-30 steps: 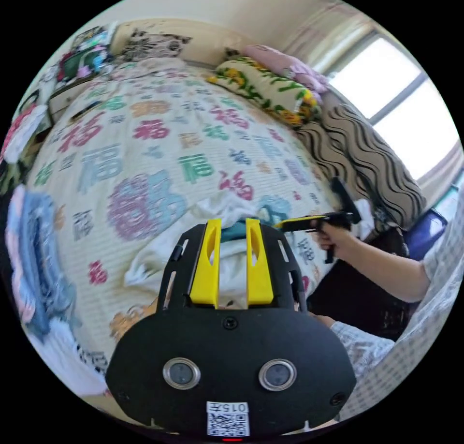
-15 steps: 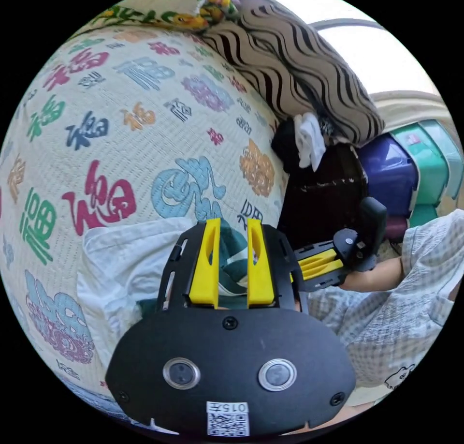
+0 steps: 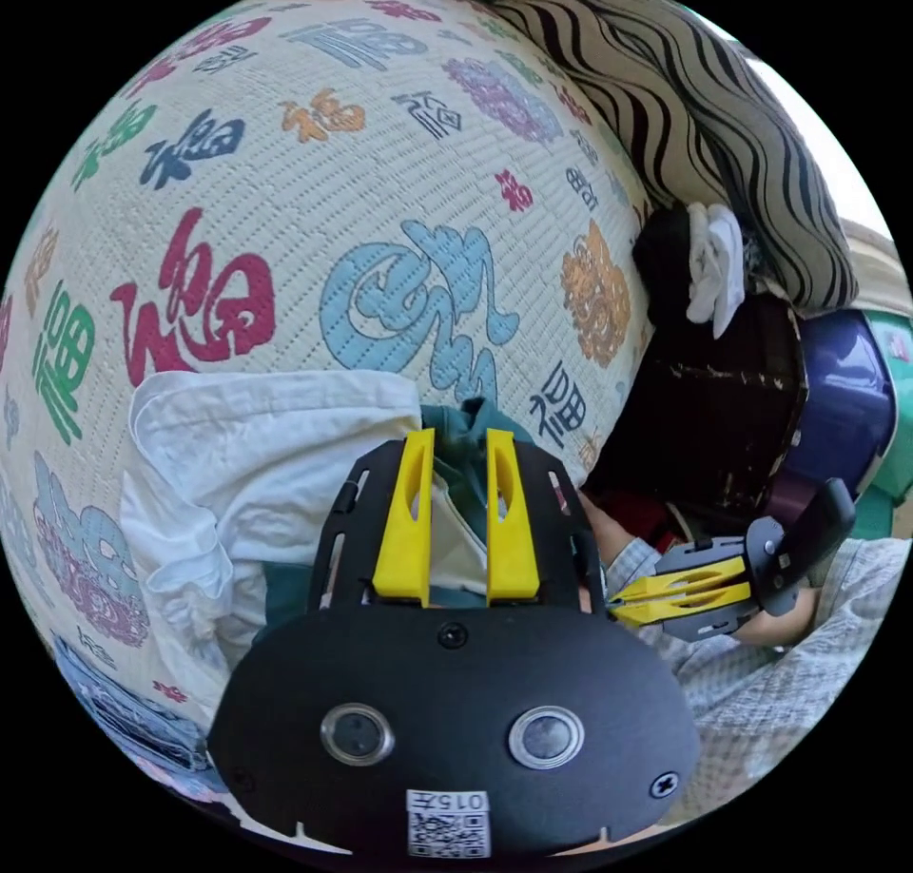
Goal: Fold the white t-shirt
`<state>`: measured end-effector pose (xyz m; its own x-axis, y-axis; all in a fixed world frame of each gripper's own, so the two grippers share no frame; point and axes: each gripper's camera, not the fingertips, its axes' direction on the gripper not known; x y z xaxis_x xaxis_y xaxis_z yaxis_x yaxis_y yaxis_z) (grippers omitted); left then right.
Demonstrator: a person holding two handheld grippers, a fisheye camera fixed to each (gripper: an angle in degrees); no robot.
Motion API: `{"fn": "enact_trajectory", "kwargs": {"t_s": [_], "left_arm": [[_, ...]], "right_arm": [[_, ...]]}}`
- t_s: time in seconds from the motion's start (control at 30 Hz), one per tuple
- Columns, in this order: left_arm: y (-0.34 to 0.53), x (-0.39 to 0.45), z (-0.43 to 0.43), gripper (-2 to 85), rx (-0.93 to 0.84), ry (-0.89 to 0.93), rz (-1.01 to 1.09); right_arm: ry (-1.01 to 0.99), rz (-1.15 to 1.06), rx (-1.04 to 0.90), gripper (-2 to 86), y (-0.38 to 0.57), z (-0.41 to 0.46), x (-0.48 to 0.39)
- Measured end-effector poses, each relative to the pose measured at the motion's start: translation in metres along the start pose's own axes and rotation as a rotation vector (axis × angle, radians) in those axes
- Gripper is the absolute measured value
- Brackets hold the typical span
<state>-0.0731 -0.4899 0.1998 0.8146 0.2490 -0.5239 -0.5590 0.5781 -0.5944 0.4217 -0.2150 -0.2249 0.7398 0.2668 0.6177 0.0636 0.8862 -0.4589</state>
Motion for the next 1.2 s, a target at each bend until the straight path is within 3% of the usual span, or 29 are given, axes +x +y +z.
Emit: {"fn": "enact_trajectory", "kwargs": {"t_s": [0.13, 0.23, 0.53, 0.7, 0.9, 1.2], "left_arm": [[0.008, -0.001, 0.011, 2.1, -0.075, 0.055, 0.021], [0.034, 0.012, -0.010, 0.3, 0.023, 0.071, 0.065], [0.219, 0.083, -0.206, -0.4, 0.651, 0.226, 0.070], [0.355, 0.159, -0.306, -0.4, 0.895, 0.202, 0.201], [0.460, 0.224, -0.350, -0.4, 1.018, 0.071, 0.325], [0.494, 0.232, -0.370, -0.5, 1.196, -0.010, 0.321]], "right_arm": [[-0.001, -0.012, 0.000, -0.7, 0.027, -0.012, -0.010], [0.031, -0.047, 0.005, -0.8, 0.050, -0.034, -0.023], [0.282, -0.248, 0.124, -0.8, 0.111, -0.182, -0.102], [0.363, -0.395, 0.280, -0.8, 0.150, -0.279, -0.181], [0.442, -0.546, 0.421, -0.8, 0.198, -0.340, -0.256], [0.427, -0.680, 0.463, -0.9, 0.160, -0.380, -0.285]]}}
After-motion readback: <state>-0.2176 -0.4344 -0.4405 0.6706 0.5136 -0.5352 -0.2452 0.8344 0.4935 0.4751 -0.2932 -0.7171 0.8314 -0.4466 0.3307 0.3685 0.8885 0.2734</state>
